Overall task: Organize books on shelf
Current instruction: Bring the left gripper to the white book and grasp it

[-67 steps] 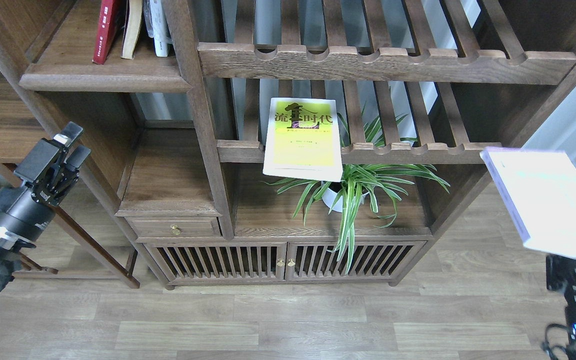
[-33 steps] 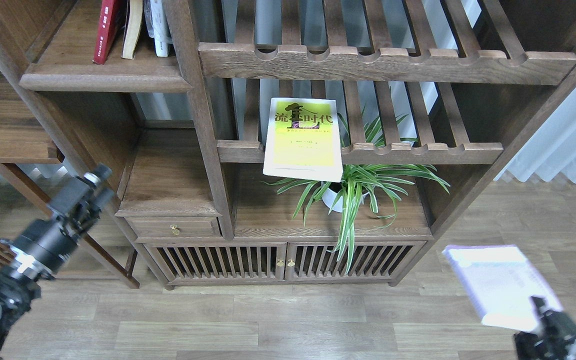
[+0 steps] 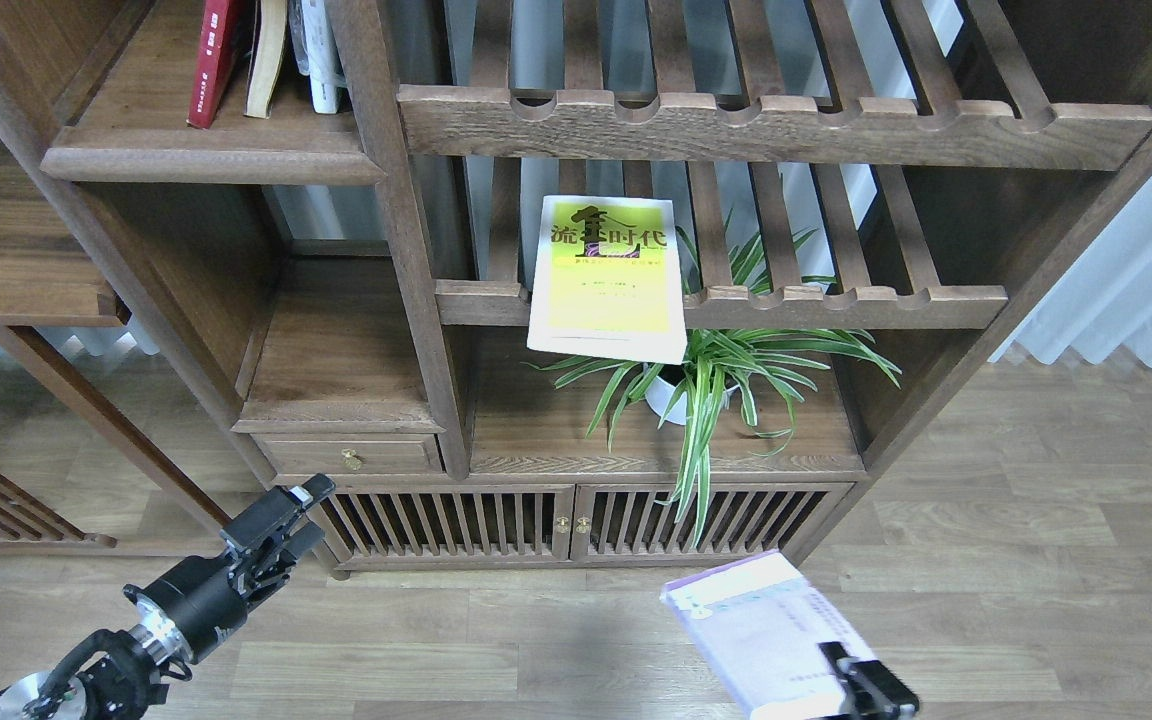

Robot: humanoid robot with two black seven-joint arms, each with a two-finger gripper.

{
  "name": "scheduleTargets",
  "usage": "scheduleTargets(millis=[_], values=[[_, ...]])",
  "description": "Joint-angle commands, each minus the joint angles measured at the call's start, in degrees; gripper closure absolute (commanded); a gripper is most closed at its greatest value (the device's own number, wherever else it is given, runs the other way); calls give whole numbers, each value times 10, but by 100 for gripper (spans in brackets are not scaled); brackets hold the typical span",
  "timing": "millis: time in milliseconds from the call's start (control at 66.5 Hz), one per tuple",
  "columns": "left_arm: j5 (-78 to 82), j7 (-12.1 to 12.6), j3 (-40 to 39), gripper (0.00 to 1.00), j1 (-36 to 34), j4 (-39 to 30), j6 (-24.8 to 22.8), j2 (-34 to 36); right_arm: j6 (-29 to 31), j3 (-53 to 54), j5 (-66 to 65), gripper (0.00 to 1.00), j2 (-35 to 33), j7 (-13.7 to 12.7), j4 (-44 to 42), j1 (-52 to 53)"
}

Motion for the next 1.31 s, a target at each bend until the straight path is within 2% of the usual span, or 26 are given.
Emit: scheduleTargets(millis=[0,165,436,676,1292], values=[[-17,0,42,0,-2,0,0,7,0,-33,0,90,1,-1,-1,37],[-101,0,121,0,-6,-18,0,22,0,-62,0,89,1,-6,-1,69],[-323,0,244,0,-14,-104,0,142,0,-95,1,88,11,-9,1,95],[-351,0,313,0,-13,-114,0,150,0,-128,-1,88,44,-10,2,95],[-351,0,322,1,-10,-106,0,118,0,-186,-5,85,58,-10,7,95]])
